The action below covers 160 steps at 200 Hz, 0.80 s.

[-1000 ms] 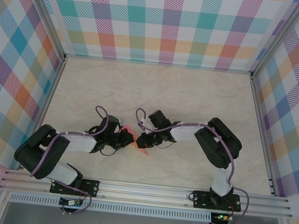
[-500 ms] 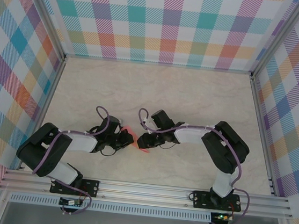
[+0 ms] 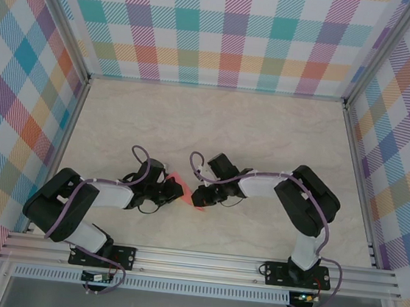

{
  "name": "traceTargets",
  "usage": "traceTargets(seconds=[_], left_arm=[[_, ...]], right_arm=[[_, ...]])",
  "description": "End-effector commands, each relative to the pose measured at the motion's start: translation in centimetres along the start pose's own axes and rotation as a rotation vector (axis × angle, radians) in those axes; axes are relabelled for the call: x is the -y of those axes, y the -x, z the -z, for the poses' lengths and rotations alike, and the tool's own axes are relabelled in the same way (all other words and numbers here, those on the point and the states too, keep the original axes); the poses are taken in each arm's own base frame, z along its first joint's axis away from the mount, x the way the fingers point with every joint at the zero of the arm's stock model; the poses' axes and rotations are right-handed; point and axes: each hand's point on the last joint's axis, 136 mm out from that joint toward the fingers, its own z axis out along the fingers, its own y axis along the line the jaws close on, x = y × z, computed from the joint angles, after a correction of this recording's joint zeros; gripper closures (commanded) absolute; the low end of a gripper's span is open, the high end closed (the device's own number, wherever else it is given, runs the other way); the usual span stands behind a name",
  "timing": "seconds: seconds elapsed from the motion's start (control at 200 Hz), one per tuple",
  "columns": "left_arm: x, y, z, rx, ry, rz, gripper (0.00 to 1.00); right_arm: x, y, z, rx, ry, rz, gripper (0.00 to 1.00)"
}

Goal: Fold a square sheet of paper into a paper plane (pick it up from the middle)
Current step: Fold the wing for the fifth time at the center of the table.

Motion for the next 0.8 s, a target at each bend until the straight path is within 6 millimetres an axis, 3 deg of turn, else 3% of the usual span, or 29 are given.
traceTargets(seconds=[0.0,0.18,0.42,0.795], left_arm=[[-1.5,-0.1,-0.2,-0.004,0.057,0.002,0.94],[-1.5,-0.1,-0.2,-0.004,0.057,0.0,0.94],[-1.4,-0.1,-0.2,-0.004,0.057,-0.005,0.94],[-1.4,-0.1,-0.1,-0.005,0.058,-0.003,0.94]], right_arm=[[0.9,-0.5,-0.2,-0.037,-0.034,-0.043,0.9],[-0.5,0.3,1.4,0.01,-0.025,-0.019,0.79],[-0.4,-0.6,2.0,0.009,-0.035,-0.038,0.77],[0.5,-2.1,1.5,-0.02,-0.037,-0.065,0.93]])
